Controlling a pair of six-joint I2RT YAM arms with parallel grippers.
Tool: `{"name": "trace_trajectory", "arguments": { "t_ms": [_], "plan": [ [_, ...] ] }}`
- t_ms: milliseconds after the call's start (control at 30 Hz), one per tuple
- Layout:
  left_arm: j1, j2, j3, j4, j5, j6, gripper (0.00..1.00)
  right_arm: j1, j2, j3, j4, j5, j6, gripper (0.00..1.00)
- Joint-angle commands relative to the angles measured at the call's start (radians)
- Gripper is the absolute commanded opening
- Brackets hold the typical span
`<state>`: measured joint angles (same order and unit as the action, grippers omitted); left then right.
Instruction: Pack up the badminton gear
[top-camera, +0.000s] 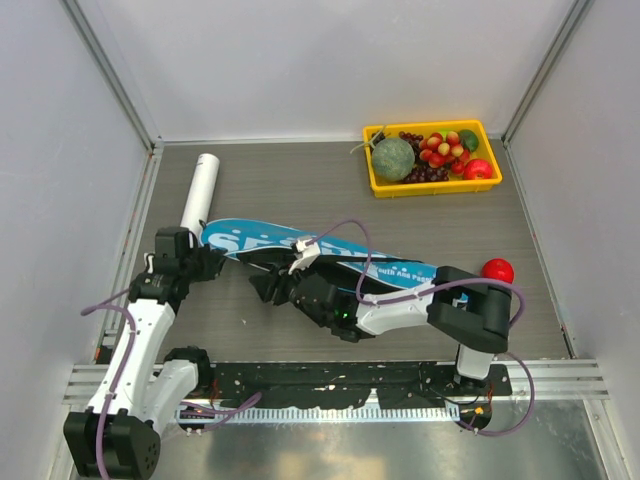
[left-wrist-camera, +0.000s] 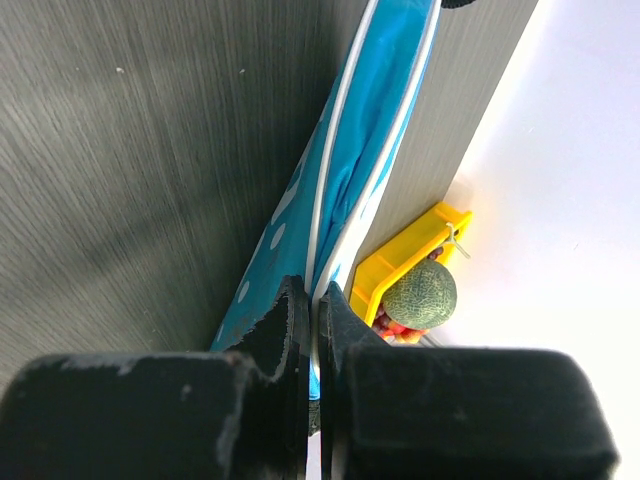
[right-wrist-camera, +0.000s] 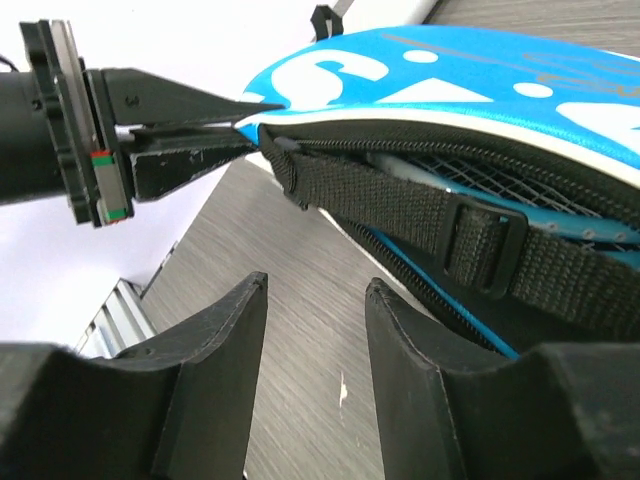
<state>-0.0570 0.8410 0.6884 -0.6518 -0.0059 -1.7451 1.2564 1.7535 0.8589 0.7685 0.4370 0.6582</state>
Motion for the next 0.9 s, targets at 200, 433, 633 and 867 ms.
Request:
{"name": "trace_trajectory", "arguments": {
  "t_ms": [200, 433, 633, 867],
  "plan": [
    [-0.004, -0.016, 0.039, -0.032, 0.075, -0.097, 0.00, 0.020, 0.130, 0.101, 0.253, 0.111, 0.037, 0.56],
    [-0.004, -0.022, 0.034, -0.051, 0.084, -0.109, 0.00, 0.020, 0.178, 0.152, 0.281, 0.196, -0.025, 0.56],
    [-0.004, -0.028, 0.036, -0.069, 0.086, -0.122, 0.00, 0.020, 0.204, 0.212, 0.206, 0.258, -0.020, 0.55],
    [-0.006, -0.039, 0.043, -0.083, 0.087, -0.125, 0.00, 0.020, 0.213, 0.230, 0.169, 0.313, -0.022, 0.38]
  ]
}}
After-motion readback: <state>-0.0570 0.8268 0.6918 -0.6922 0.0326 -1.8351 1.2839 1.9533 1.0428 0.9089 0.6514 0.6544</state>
